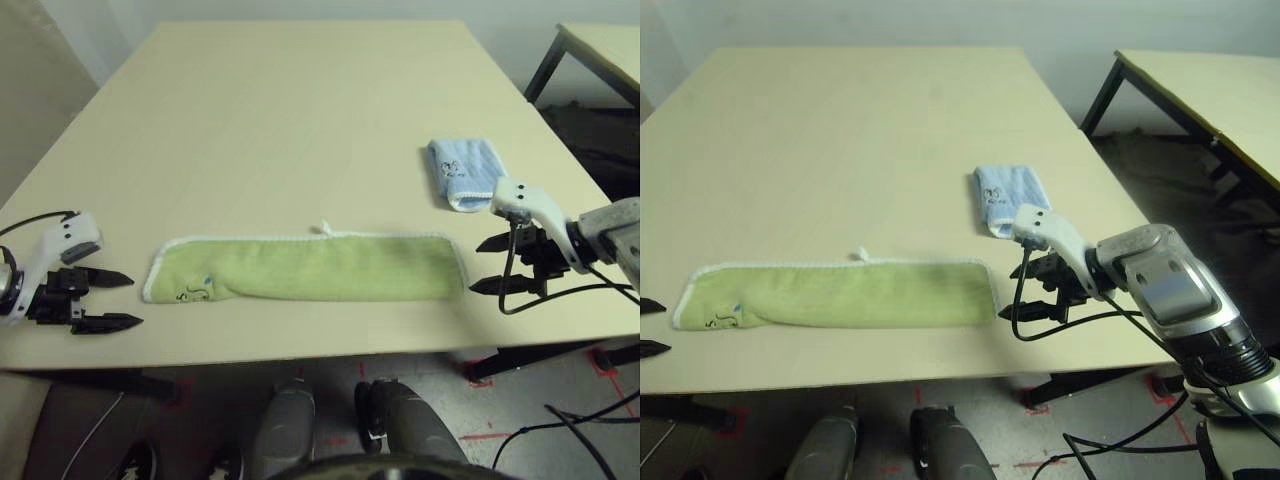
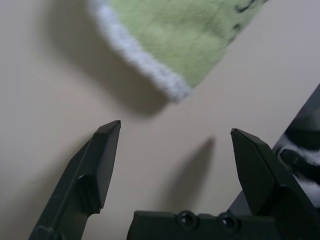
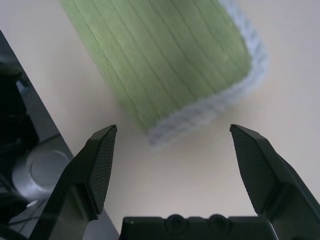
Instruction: Fold the towel and set it aside.
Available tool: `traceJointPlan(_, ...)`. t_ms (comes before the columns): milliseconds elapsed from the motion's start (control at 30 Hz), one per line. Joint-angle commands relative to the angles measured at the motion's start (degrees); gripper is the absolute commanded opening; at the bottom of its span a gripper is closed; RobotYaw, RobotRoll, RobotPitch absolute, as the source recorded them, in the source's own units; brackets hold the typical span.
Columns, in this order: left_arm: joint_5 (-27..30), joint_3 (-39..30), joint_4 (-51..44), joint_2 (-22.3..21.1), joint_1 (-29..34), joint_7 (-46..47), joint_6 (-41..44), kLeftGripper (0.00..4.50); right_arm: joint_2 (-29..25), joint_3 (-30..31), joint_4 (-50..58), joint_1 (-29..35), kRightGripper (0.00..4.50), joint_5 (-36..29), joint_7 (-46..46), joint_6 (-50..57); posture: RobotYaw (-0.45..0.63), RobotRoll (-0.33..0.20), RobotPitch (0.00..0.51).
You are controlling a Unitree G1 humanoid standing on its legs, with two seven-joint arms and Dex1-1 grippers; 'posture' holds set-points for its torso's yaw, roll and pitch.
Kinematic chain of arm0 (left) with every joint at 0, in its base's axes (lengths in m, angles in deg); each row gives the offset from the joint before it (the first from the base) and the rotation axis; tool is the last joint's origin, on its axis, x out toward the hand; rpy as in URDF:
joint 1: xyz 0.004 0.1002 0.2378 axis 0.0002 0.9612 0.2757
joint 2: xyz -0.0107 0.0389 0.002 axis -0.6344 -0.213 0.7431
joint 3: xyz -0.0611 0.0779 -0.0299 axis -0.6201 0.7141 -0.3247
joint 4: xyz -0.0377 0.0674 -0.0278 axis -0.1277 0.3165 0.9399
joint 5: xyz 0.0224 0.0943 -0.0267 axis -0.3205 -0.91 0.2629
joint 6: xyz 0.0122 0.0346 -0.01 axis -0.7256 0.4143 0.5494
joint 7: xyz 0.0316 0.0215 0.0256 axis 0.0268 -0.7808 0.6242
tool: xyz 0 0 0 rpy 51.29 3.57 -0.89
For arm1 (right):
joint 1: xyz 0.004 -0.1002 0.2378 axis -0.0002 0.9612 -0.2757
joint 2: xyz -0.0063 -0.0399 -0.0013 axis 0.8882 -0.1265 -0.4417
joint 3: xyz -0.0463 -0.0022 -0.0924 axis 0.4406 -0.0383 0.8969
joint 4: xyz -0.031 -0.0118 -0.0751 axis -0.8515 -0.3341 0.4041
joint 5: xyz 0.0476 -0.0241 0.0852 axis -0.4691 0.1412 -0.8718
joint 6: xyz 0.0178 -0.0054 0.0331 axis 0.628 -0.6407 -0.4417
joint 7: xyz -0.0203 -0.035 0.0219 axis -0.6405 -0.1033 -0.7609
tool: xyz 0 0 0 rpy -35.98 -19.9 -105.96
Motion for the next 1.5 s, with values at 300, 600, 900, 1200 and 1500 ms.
traceJointPlan(300, 0.2, 0.8, -3.2, 5.6, -0.6, 7.6, 2.7, 2.52, -0.1, -0.1, 2.0, 1.8, 4.50, -2.3, 4.2, 0.1, 0.11, 0.000, 0.126)
traceJointPlan(600, -0.5, 1.3, -1.1, 3.8, -2.0, 5.9, 1.3, 0.04, -0.3, 0.0, 1.2, 1.1, 4.50, -2.3, 4.8, -1.0, 0.11, 0.000, 0.125)
traceJointPlan(900, -3.2, 2.9, 4.4, -1.3, -5.1, 1.0, -2.5, 0.04, 0.2, 1.0, -1.2, -0.1, 4.50, -1.4, 4.8, -3.5, 0.12, 0.000, 0.124)
traceJointPlan(1200, -4.1, 1.8, 9.9, -1.8, -8.1, 0.4, -7.8, 2.18, 2.0, -2.8, -1.4, 0.7, 4.50, -6.8, 5.7, 3.4, 0.11, 0.000, 0.125)
traceJointPlan(1500, 5.4, -6.7, 23.4, -4.3, -13.3, -10.7, -21.2, 4.46, 0.2, -4.3, -8.7, -3.2, 4.50, -14.7, 3.1, 15.3, 0.12, 0.000, 0.118)
